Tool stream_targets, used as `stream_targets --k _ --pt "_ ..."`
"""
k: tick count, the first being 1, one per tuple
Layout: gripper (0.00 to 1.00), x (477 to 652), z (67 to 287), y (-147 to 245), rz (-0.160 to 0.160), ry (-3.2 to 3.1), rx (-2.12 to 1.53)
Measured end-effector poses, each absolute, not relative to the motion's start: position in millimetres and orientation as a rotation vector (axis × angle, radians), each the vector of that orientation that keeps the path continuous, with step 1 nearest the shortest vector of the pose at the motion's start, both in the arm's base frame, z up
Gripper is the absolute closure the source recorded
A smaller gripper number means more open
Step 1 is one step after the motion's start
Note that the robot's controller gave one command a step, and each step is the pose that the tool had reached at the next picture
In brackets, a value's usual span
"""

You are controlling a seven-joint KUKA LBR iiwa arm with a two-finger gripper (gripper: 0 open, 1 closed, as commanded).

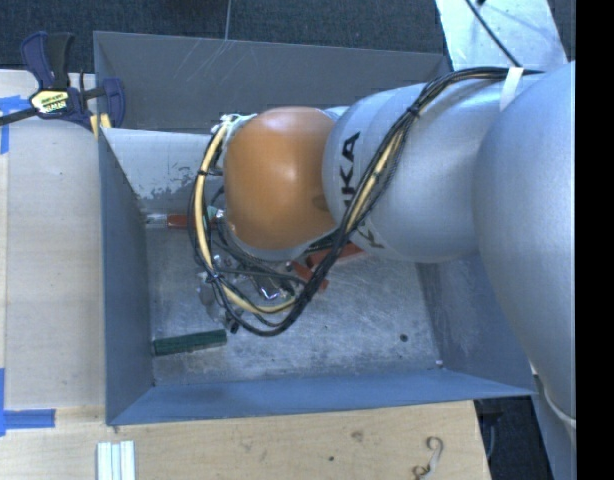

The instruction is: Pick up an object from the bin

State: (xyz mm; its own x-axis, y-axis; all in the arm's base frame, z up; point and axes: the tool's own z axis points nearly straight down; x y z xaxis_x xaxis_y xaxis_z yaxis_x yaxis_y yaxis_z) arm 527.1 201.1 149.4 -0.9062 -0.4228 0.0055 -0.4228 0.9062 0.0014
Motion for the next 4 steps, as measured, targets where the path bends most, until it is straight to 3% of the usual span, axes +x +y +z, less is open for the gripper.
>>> stream_targets --k 1,2,3,4 --pt "0.0 529.6 154 201 -0.001 -3.071 0.677" --pt "0.0 506.4 78 180 -0.001 -2.882 1.237" --pt "1.0 508.6 81 181 -0.001 -2.891 1.236" --pt "1.0 512.1 200 209 0.0 -2.798 1.455"
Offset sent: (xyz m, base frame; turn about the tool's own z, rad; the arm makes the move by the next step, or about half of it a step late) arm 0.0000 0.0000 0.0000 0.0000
